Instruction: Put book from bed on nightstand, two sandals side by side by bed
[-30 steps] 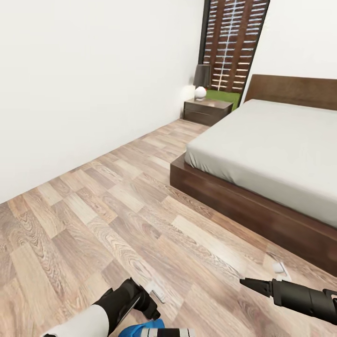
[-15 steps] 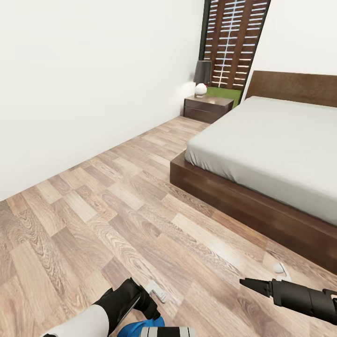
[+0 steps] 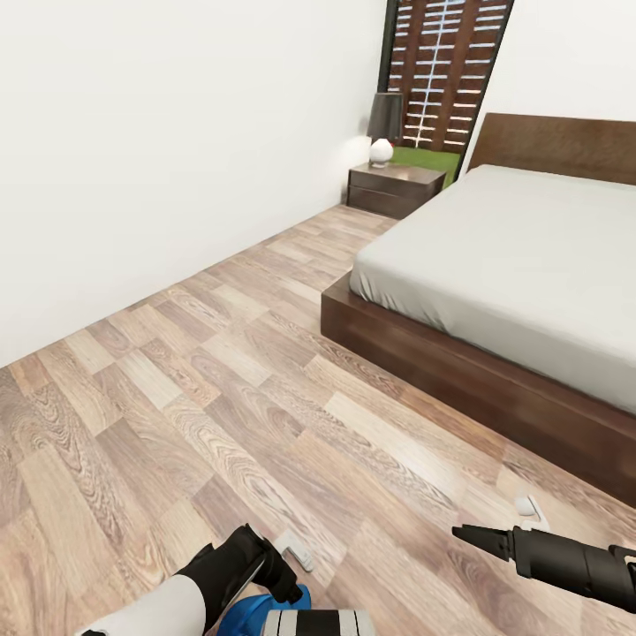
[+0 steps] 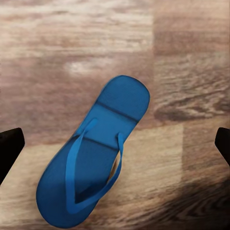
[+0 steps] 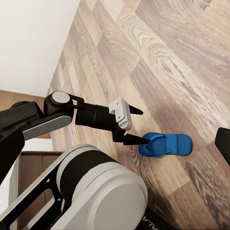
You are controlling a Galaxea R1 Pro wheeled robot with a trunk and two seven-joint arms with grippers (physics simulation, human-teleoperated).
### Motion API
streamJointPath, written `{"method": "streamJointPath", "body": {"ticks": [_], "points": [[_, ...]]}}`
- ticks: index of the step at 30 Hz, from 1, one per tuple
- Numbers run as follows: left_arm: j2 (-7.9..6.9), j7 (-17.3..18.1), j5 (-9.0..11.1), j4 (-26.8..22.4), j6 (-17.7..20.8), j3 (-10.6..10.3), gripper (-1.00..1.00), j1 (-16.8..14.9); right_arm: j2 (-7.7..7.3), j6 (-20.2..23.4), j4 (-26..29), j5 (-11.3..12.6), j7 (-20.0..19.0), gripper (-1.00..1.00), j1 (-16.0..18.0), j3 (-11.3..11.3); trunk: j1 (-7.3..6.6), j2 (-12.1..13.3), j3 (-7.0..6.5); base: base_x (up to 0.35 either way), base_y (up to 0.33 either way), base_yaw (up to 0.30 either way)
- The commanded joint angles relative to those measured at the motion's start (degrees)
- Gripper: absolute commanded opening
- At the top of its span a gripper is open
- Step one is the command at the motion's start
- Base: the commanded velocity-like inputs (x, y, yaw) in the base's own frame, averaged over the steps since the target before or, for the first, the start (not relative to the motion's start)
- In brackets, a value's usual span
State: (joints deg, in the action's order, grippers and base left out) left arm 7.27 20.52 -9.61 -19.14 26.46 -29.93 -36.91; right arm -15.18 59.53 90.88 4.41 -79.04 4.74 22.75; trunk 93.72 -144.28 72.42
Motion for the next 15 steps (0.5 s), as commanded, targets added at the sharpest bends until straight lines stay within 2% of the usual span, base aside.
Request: {"method": "streamJointPath", "body": {"ticks": [1, 15], "points": [[-0.01, 0.35, -0.62, -0.10, 0.18, 0.05, 1.00, -0.01, -0.01, 0.47, 0.00, 0.17, -0.06, 1.00, 0.02, 0.02, -0.01, -0.02, 0.04, 0.000, 0.000, 0.000], [-0.28, 0.31, -0.85, -0.10, 0.05, -0.14, 1.00, -0.08, -0.01, 0.47, 0.00, 0.17, -0.06, 1.00, 0.02, 0.02, -0.01, -0.02, 0.04, 0.000, 0.000, 0.000]]}}
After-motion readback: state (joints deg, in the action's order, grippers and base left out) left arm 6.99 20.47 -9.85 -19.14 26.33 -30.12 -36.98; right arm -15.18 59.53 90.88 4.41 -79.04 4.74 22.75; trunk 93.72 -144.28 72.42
